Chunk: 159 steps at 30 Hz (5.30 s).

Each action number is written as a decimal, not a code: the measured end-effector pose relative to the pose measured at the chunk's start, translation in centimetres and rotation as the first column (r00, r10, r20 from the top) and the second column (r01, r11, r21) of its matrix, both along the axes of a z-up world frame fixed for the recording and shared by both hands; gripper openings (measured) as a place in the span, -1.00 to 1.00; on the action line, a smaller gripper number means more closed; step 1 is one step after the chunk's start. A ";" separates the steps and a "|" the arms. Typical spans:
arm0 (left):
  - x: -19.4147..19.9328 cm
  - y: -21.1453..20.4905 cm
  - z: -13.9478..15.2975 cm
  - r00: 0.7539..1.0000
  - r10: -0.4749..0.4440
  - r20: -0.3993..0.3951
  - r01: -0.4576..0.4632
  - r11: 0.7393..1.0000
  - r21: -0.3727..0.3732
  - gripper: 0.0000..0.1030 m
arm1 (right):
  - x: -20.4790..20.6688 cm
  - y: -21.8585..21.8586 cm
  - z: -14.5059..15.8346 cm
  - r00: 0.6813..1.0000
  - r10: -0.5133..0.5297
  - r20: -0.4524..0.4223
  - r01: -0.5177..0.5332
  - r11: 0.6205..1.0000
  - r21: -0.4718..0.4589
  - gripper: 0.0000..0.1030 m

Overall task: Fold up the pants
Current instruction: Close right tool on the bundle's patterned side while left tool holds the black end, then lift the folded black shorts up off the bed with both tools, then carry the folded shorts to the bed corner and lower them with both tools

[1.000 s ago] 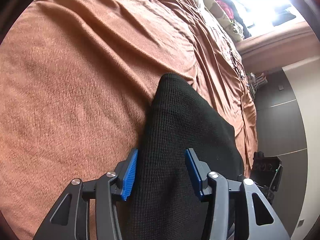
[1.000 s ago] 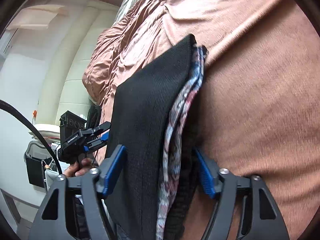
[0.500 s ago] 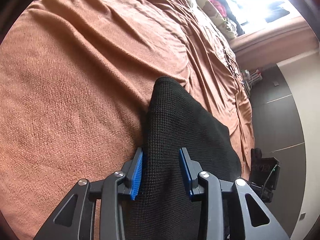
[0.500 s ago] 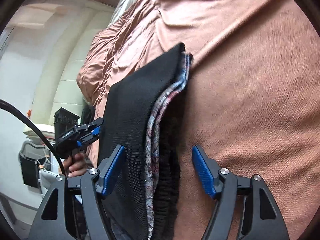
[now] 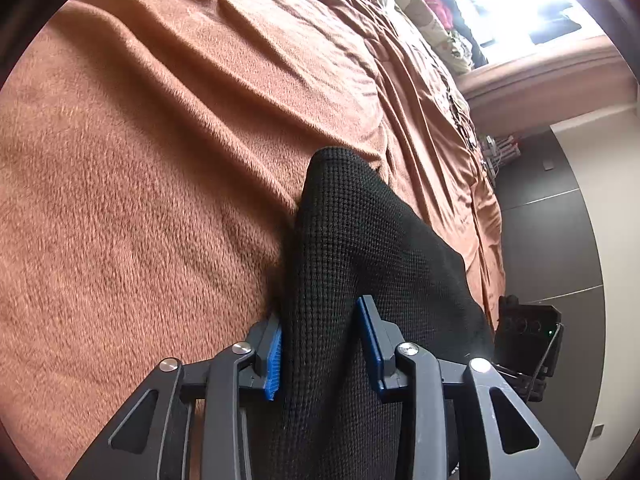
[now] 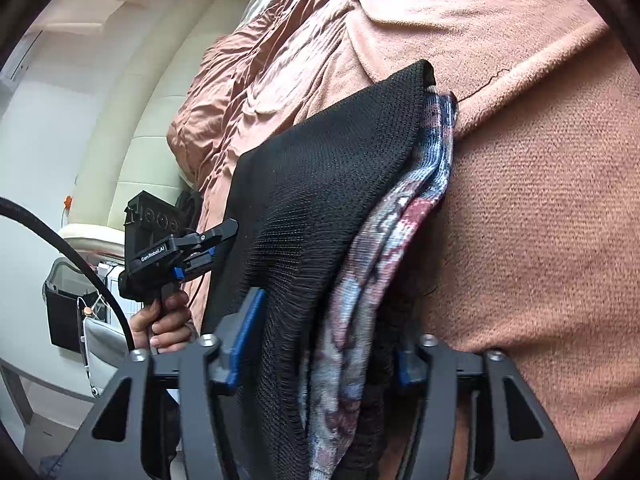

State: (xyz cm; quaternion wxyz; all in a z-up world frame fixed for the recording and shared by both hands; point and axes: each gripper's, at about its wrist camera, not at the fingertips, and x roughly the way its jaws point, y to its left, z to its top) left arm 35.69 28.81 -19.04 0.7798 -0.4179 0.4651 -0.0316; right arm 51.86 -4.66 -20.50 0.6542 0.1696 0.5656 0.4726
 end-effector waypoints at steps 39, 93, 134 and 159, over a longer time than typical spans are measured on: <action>-9.2 -5.5 16.0 0.926 0.009 0.378 -0.052 0.993 0.102 -0.82 | -17.0 -4.1 13.5 0.857 -0.051 0.512 0.029 0.998 0.049 -0.49; -11.2 -31.4 29.8 0.763 -0.341 0.548 0.260 0.940 0.223 -0.82 | -34.8 -26.1 22.9 0.652 -0.240 0.719 0.253 0.963 0.092 -0.49; 12.5 -59.1 25.8 0.538 -0.624 0.567 0.665 0.727 0.170 -0.82 | -37.7 -34.5 26.4 0.484 -0.285 0.827 0.576 0.815 -0.056 -0.49; 23.7 -67.5 15.7 0.594 -0.653 0.470 0.712 0.699 0.071 -0.82 | -34.4 -34.1 26.7 0.585 -0.241 0.775 0.643 0.719 -0.262 -0.50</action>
